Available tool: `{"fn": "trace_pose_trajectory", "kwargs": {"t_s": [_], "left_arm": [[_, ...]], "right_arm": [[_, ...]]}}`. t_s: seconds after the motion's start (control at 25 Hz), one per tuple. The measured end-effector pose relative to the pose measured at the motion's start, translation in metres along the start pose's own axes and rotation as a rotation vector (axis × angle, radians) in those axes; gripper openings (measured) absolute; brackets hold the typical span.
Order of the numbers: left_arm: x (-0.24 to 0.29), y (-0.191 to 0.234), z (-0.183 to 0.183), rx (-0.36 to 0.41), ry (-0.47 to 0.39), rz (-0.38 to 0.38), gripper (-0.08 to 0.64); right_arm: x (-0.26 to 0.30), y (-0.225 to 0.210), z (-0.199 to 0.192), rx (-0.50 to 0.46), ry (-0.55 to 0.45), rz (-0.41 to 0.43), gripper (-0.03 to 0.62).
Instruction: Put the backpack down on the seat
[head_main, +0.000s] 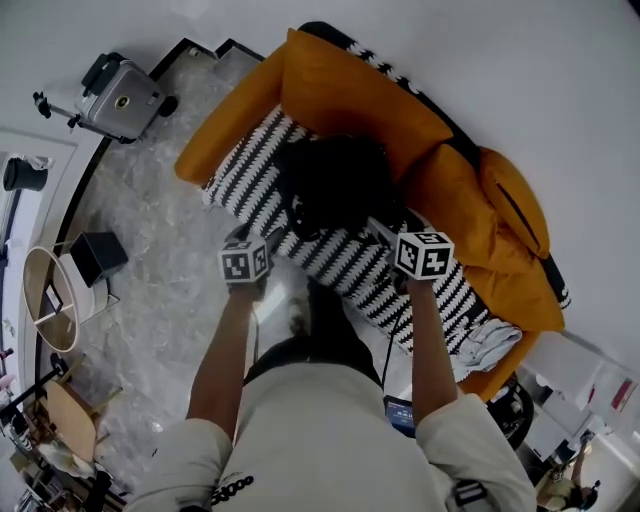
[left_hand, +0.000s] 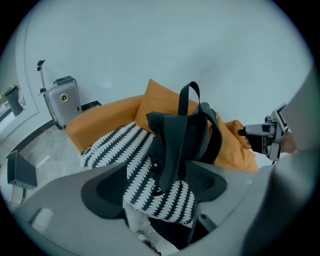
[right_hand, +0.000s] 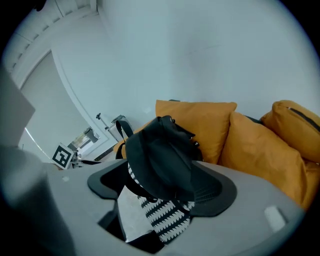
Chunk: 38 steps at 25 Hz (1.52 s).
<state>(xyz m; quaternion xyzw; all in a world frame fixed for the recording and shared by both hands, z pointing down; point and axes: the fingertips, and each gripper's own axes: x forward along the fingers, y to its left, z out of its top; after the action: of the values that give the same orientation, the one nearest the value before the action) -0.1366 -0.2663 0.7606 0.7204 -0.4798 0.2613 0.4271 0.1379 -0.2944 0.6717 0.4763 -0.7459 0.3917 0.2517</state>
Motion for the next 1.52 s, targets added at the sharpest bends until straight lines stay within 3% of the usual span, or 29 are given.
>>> {"fn": "trace_pose_trajectory", "kwargs": {"t_s": [0.28,0.48,0.72,1.0,1.12,1.28,1.52], "left_arm": [[-0.066,0.036,0.034,0.031,-0.164,0.088,0.33],[-0.117,0.031,0.066,0.143,-0.292,0.118,0.266],[-0.186,0.002,0.089,0.282,-0.439,0.144,0.194],[-0.269,-0.046,0.092,0.346,-0.605,0.065,0.097],[-0.301,-0.061,0.085,0.448,-0.641,0.106,0.013],[-0.331,-0.089,0.075,0.555,-0.675,0.125,0.012],[-0.378,-0.127,0.062,0.556,-0.767,0.062,0.012]], "right_arm": [[-0.062,-0.002,0.011,-0.028,-0.111,-0.102,0.317],[-0.103,0.017,0.026,-0.093,-0.199,-0.161,0.261],[-0.162,0.057,0.052,-0.2,-0.342,-0.215,0.193],[-0.225,0.11,0.053,-0.262,-0.471,-0.23,0.125],[-0.244,0.132,0.044,-0.305,-0.494,-0.231,0.097],[-0.271,0.159,0.029,-0.38,-0.515,-0.226,0.02],[-0.315,0.201,0.016,-0.464,-0.594,-0.213,0.003]]}}
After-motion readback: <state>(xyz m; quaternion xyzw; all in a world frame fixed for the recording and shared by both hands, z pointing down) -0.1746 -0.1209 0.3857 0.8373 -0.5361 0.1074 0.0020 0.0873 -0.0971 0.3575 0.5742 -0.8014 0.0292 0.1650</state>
